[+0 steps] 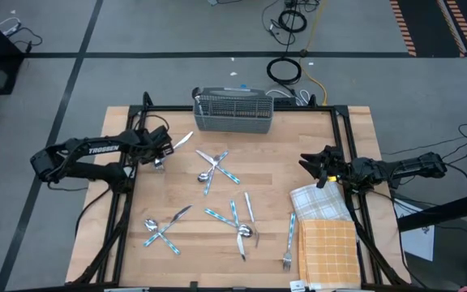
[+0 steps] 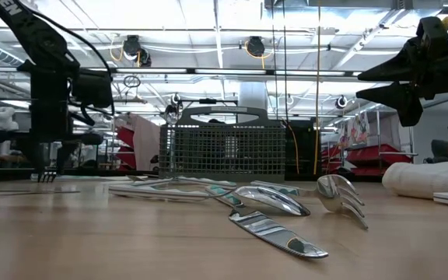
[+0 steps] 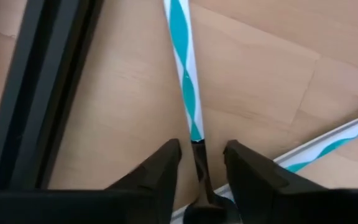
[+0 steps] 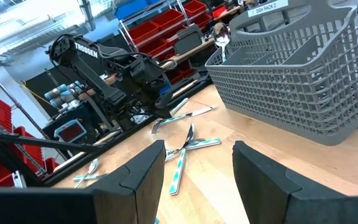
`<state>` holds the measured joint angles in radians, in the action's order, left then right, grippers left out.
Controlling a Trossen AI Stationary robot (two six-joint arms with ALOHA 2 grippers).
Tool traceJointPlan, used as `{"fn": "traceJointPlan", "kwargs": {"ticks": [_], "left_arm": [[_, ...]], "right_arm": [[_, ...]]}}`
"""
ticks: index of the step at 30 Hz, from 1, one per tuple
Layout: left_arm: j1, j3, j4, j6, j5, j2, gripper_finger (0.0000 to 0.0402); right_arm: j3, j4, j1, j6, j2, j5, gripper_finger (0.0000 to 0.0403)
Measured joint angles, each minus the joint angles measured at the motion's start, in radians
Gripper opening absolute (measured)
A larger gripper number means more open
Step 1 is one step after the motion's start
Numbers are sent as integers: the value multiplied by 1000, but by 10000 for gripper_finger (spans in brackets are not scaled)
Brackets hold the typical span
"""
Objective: Sort silverware
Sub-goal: Put the top left blue fork into the gray silverware basket
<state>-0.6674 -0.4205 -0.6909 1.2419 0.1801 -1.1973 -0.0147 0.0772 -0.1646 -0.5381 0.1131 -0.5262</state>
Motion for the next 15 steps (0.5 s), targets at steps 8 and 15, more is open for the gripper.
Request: {"fn": "traceJointPlan", "kwargs": {"ticks": [8,15], "left_arm": [[0,3,21,-70,18,-1,19],[8,-10,22,-79,-7,28,12]], "right_arm": [[0,0,0,0,0,-1,178],[0,0,0,0,0,-1,178]]}}
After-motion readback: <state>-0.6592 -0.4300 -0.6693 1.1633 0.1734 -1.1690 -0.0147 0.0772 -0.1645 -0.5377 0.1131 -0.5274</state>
